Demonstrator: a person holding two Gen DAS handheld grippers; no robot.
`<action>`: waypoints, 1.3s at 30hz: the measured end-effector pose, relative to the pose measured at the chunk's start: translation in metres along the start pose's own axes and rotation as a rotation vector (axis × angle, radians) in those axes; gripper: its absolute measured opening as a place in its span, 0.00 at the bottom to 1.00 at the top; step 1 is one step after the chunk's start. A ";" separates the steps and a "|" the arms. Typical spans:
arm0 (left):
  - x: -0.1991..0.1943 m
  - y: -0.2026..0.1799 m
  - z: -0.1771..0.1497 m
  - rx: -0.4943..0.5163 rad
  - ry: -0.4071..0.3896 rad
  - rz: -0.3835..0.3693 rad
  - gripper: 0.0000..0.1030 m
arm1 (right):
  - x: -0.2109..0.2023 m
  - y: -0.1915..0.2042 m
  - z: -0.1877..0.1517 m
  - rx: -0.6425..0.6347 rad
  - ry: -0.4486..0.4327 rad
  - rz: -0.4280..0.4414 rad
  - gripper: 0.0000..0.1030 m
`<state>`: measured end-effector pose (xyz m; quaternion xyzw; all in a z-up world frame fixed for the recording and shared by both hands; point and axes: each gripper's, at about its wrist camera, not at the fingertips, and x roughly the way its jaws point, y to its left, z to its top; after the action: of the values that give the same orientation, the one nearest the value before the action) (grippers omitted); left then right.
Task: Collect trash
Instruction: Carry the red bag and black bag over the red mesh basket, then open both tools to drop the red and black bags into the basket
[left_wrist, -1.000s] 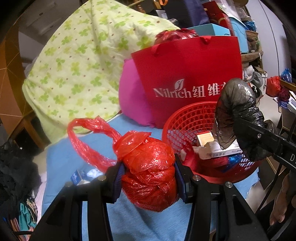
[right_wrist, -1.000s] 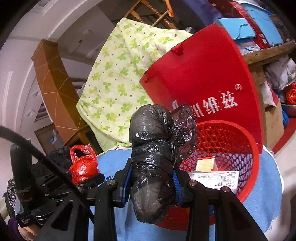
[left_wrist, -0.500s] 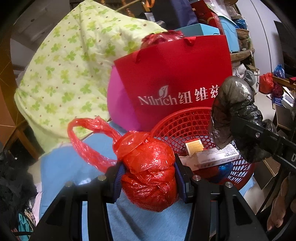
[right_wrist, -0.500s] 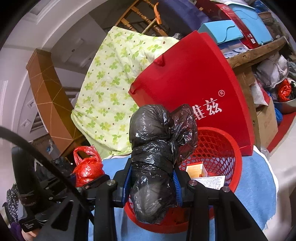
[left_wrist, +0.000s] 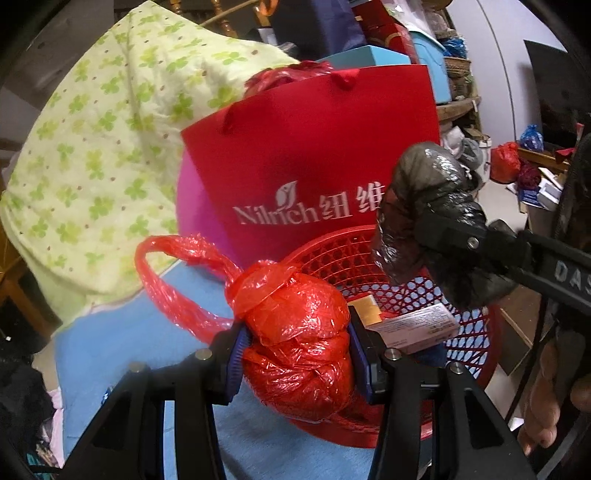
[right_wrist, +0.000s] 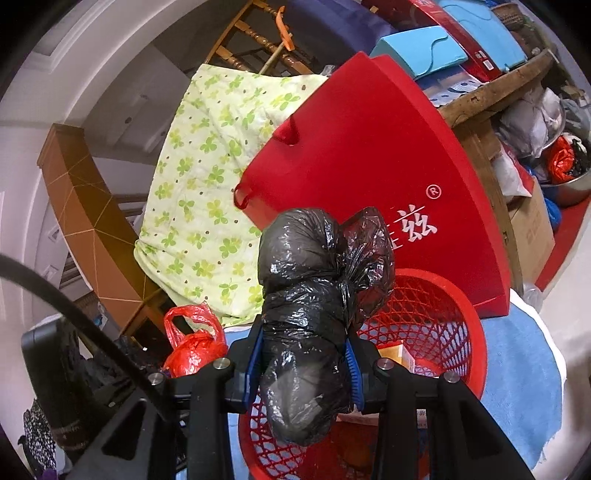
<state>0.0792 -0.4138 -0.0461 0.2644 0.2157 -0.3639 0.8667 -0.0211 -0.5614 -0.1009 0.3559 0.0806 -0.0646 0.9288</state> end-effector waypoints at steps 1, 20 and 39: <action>0.001 -0.001 0.000 -0.001 0.001 -0.008 0.49 | 0.000 -0.002 0.001 0.008 -0.003 -0.001 0.40; 0.010 -0.007 0.004 -0.040 0.000 -0.166 0.49 | 0.007 -0.027 0.010 0.124 0.009 0.037 0.40; 0.024 -0.001 0.006 -0.039 0.013 -0.177 0.50 | 0.012 -0.029 0.012 0.117 0.019 0.033 0.40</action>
<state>0.0948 -0.4308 -0.0556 0.2297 0.2510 -0.4328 0.8348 -0.0127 -0.5916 -0.1128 0.4114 0.0795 -0.0506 0.9066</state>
